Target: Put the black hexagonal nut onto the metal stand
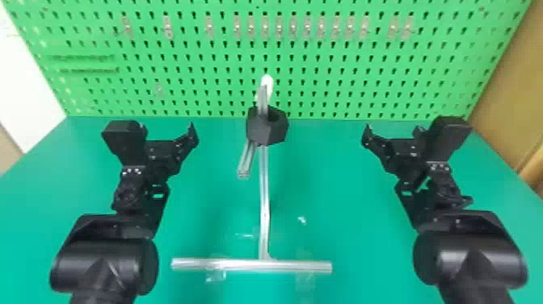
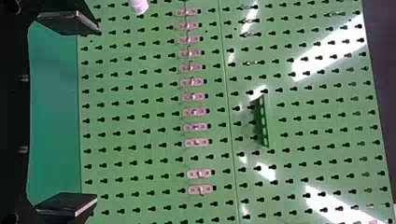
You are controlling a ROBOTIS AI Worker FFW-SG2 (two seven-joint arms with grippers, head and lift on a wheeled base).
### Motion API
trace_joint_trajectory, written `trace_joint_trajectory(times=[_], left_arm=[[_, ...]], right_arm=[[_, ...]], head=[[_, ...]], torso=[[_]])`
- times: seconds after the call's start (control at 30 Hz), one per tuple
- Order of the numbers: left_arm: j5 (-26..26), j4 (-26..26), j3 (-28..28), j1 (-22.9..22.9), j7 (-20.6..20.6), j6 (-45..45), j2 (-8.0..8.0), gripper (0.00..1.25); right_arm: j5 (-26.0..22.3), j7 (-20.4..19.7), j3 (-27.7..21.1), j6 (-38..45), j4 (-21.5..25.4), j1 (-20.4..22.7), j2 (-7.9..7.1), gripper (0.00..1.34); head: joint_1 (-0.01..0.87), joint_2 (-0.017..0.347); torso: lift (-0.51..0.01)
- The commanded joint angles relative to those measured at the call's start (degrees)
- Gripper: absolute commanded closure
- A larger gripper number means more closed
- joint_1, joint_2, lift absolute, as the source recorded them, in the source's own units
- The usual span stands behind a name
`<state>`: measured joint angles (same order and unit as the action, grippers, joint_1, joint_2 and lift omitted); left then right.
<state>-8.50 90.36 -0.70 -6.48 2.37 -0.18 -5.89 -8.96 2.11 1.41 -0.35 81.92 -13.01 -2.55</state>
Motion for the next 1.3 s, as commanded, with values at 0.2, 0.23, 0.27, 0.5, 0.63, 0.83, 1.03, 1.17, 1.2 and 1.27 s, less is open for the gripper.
trace_joint_trajectory(times=[0.2,0.23,0.27,0.5,0.63,0.83,1.03,1.17,1.2,1.27], left_arm=[[-0.03,-0.01,-0.1,-0.02,0.0,0.0,0.0,0.15],[-0.03,-0.01,-0.1,-0.02,0.0,0.0,0.0,0.15],[-0.03,-0.01,-0.1,-0.02,0.0,0.0,0.0,0.15],[-0.03,-0.01,-0.01,-0.02,0.0,0.0,0.0,0.15],[-0.03,-0.01,-0.1,0.06,0.0,0.0,0.0,0.15],[-0.2,0.08,-0.01,0.41,0.0,0.0,0.0,0.15],[-0.29,0.08,-0.01,0.24,0.0,0.0,0.0,0.15],[-0.29,0.08,-0.01,0.24,0.0,0.0,0.0,0.15],[-0.29,0.08,-0.1,0.24,0.0,0.0,0.0,0.15],[-0.29,0.08,-0.1,0.24,0.0,0.0,0.0,0.15]], right_arm=[[-0.01,0.0,0.08,0.0,0.0,0.09,0.0,0.05],[-0.01,0.0,0.08,0.0,0.0,0.09,0.09,0.05],[-0.01,0.0,0.08,0.0,0.0,0.09,0.09,0.05],[-0.01,0.0,0.08,0.08,0.0,0.18,0.18,0.05],[-0.01,0.0,-0.01,0.0,0.0,0.18,0.18,0.05],[-0.01,0.0,-0.01,0.0,0.0,0.44,0.18,0.05],[-0.09,0.0,-0.01,0.0,0.0,0.27,0.26,0.05],[-0.09,0.0,-0.01,0.0,0.0,0.27,0.26,0.05],[-0.09,0.0,-0.01,0.0,0.0,0.44,0.26,0.05],[-0.09,0.0,-0.01,0.0,0.0,0.44,0.18,0.05]], head=[[0.693,0.081],[0.693,0.081],[0.693,0.081],[0.693,0.081],[0.693,0.081],[0.693,0.081],[0.693,0.081],[0.693,0.081],[0.693,0.081],[0.693,0.081]], torso=[[-0.001],[-0.001],[-0.001],[-0.001],[-0.001],[-0.001],[-0.001],[-0.001],[-0.001],[-0.001]])
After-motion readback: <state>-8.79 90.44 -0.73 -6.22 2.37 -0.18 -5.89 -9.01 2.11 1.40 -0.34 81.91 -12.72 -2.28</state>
